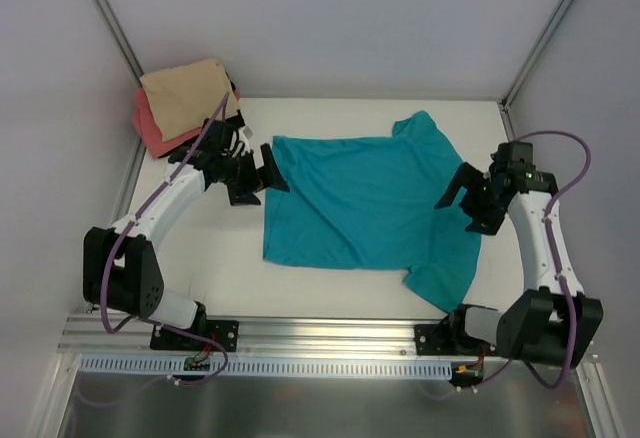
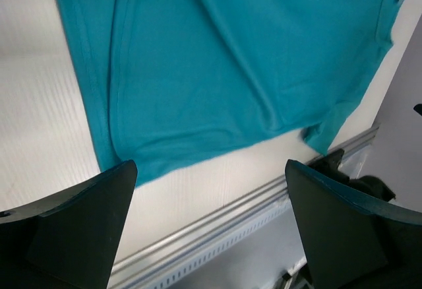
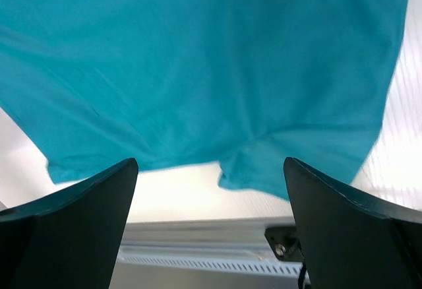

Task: Fold and stack the t-shirts
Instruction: Flatten out the tshirt

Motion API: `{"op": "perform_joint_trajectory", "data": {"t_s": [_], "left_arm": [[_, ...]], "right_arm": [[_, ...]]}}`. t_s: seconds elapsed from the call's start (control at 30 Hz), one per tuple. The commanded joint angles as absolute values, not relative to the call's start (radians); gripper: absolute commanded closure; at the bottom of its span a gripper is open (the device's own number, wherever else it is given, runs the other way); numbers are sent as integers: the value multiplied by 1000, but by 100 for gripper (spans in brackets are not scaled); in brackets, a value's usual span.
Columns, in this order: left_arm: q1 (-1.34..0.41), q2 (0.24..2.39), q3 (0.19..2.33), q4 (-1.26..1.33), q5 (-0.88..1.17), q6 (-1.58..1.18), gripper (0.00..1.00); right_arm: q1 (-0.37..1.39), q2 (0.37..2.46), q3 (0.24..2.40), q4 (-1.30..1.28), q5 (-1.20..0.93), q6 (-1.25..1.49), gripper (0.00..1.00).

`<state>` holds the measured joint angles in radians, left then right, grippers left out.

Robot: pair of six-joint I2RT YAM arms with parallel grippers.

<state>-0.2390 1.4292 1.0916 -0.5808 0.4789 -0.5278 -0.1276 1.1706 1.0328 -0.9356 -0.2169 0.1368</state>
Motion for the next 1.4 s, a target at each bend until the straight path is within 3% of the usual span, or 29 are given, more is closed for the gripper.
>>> {"op": "perform_joint_trajectory", "data": {"t_s": [0.0,0.33,0.57,0.93,1.07,1.37], "left_arm": [[-239,1498,1230,-471,427,-548,1],[-215,1897,1725,-437,459,-588,1],[-212,1971,1740,-416,511,-624,2],[-247,2032,1598,-227,612,-751,1],[-281,2118,1660,-250,618,-769,1],[-290,2097,1678,-339,293,-548,1]], "right_arm": [[-132,1304,1185,-845,-213,129,1],[-133,1912,1790,-828,-397,132,1],[-135,2187,2005,-738,-535,213,0],[-137,2232,1864,-678,-512,212,1],[-137,2230,1839,-672,-512,210,1],[-146,2192,1799,-667,-520,201,1]]}}
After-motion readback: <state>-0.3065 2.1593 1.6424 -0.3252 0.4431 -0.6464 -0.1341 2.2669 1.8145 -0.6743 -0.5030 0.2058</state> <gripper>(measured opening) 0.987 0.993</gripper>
